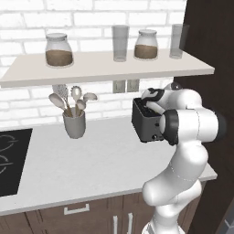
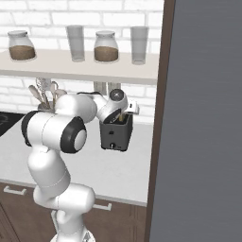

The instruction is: Start the toaster. Once the lever pops up, take the bread to the plate on the dining counter.

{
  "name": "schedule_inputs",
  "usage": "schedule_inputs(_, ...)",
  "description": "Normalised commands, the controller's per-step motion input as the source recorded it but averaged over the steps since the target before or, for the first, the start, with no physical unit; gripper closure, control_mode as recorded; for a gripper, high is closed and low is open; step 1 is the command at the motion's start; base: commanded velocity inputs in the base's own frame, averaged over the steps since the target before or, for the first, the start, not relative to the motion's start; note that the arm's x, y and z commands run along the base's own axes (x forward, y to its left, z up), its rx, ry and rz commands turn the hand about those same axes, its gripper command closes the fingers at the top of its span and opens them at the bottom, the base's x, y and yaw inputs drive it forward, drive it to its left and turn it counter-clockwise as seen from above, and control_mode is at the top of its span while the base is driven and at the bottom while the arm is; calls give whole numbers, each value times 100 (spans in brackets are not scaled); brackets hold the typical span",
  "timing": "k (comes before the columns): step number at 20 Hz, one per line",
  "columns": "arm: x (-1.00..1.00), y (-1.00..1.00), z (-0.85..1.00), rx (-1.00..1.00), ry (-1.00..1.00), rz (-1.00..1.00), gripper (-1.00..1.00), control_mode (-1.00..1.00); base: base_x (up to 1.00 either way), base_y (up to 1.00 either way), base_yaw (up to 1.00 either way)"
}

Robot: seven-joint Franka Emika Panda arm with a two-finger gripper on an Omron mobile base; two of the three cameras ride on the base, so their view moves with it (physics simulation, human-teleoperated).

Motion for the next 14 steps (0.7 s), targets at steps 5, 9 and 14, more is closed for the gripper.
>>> schedule_inputs(5,0,0,0,0,-3,0,100,-100,0,0,0)
schedule_inputs(9,0,0,0,0,-2,0,100,-100,0,0,0)
schedule_inputs(14,0,0,0,1,-1,0,100,-100,0,0,0)
